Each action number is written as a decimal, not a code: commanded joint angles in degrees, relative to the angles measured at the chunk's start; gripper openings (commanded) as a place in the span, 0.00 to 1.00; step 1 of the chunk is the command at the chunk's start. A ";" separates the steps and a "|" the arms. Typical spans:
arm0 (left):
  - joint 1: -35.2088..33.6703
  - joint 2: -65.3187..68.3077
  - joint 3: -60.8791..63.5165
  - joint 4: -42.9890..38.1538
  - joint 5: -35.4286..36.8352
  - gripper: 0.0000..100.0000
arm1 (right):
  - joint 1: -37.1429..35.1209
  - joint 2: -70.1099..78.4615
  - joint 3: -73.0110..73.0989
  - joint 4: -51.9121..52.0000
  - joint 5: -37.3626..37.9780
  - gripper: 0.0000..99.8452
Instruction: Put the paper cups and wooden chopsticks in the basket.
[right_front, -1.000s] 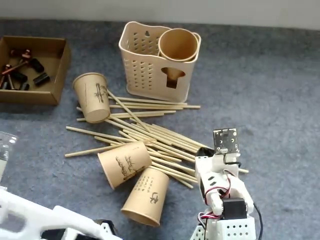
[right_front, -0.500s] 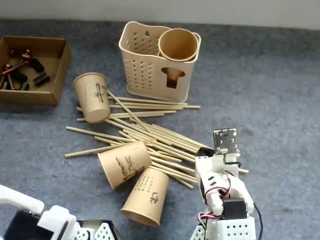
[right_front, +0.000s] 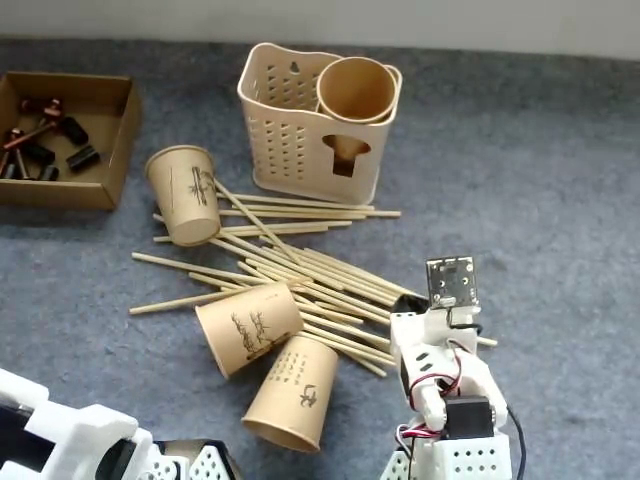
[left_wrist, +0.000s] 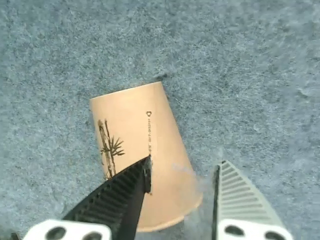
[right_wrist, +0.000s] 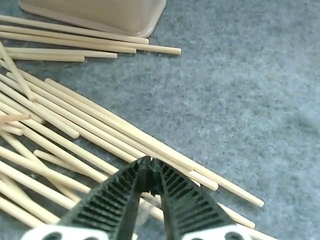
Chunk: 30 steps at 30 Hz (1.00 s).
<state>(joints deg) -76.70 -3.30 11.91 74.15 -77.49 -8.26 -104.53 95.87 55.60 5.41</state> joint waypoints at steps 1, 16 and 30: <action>-0.84 -0.31 -2.95 -4.84 -24.35 0.21 | 0.66 -0.31 6.73 0.13 0.53 0.01; -0.66 0.31 -4.97 -6.42 16.88 0.34 | 0.66 -0.31 6.73 0.13 0.53 0.01; -0.40 12.09 -12.70 -8.79 19.96 0.35 | 0.66 -0.31 6.64 0.13 0.53 0.01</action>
<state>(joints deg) -76.79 5.14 5.67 66.77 -58.15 -8.26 -104.53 95.87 55.60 5.41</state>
